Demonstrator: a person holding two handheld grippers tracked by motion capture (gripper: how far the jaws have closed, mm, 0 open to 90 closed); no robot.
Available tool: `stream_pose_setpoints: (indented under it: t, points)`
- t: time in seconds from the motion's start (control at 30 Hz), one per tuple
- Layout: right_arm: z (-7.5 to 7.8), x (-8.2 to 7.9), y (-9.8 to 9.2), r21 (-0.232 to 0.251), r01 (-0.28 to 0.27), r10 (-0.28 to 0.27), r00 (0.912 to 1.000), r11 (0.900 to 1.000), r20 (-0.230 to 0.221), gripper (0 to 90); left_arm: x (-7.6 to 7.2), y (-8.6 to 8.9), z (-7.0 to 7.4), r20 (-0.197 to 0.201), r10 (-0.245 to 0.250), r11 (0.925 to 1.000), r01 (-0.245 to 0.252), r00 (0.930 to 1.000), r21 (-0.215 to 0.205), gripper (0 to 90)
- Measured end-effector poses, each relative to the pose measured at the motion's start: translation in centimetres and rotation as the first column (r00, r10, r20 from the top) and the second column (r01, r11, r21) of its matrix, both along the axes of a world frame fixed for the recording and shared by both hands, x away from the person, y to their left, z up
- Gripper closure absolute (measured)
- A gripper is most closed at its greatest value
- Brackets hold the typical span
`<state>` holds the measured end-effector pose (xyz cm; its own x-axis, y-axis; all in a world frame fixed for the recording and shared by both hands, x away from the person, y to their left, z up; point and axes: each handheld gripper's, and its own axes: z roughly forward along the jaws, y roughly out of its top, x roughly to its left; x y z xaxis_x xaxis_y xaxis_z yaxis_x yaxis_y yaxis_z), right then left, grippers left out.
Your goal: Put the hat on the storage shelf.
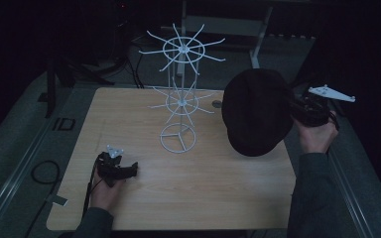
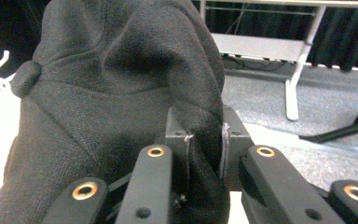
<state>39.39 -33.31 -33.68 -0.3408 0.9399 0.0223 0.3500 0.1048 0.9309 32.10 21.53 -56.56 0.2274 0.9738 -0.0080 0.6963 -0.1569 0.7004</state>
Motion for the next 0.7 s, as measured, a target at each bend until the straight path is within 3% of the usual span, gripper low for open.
stream_pose_setpoints:
  t: [0.7]
  points:
    - [3.4,-0.5,0.0,0.001,-0.141,0.14,0.9891,0.99,0.043,77.9,0.0,0.0,0.0,0.001,0.0,1.0,0.0,1.0,-0.001,9.0]
